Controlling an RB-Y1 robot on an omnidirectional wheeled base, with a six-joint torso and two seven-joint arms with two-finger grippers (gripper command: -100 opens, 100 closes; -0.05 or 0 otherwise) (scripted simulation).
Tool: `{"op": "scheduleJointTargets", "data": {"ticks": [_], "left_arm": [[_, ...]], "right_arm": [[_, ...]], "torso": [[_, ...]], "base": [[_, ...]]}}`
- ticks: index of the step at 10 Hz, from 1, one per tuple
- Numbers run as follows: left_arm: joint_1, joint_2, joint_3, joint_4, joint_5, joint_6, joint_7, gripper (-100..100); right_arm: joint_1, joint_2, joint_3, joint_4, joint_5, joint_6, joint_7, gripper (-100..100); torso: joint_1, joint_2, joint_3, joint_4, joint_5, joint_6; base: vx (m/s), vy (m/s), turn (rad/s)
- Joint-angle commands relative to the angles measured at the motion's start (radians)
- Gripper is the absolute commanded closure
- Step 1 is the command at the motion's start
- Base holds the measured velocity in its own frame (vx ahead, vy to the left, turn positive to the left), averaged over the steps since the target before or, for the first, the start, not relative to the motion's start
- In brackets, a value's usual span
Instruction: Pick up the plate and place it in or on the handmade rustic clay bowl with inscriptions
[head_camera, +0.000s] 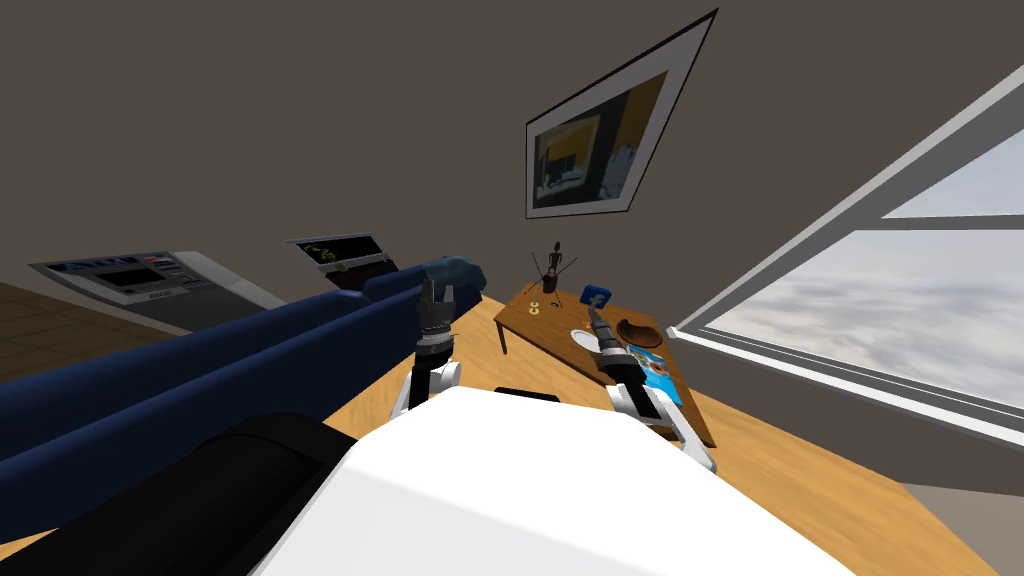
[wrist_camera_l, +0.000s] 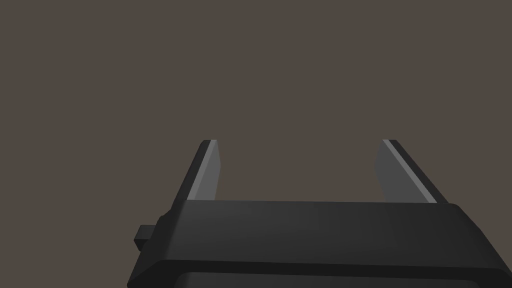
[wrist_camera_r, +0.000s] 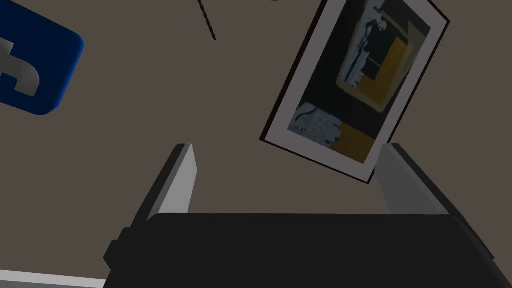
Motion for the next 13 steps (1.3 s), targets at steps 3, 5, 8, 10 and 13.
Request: {"op": "scheduleJointTargets", "data": {"ticks": [3,5,8,10,13], "left_arm": [[0.000,0.000,0.000,0.000,0.000,0.000,0.000,0],[0.000,0.000,0.000,0.000,0.000,0.000,0.000,0],[0.000,0.000,0.000,0.000,0.000,0.000,0.000,0],[0.000,0.000,0.000,0.000,0.000,0.000,0.000,0],[0.000,0.000,0.000,0.000,0.000,0.000,0.000,0]], "right_arm": [[-0.028,-0.042,0.013,0.083,0.063,0.078,0.086,-100],[-0.039,-0.057,0.021,0.126,0.094,0.111,0.127,-100],[-0.063,-0.085,0.039,0.207,0.162,0.177,0.209,-100],[-0.075,-0.098,0.050,0.253,0.197,0.211,0.251,-100],[-0.100,-0.123,0.073,0.343,0.269,0.277,0.327,-100]], "torso": [[0.001,0.000,0.000,0.000,0.000,0.000],[-0.001,-0.001,0.000,0.000,0.000,0.000],[-0.001,0.000,0.000,0.000,0.000,0.000],[-0.001,0.000,0.000,0.000,0.000,0.000],[0.000,0.000,0.000,0.000,0.000,0.000]], "base": [[0.009,0.072,0.010],[0.008,0.057,0.010],[0.003,0.058,0.011],[0.013,0.060,0.010],[0.006,0.076,0.014]]}}
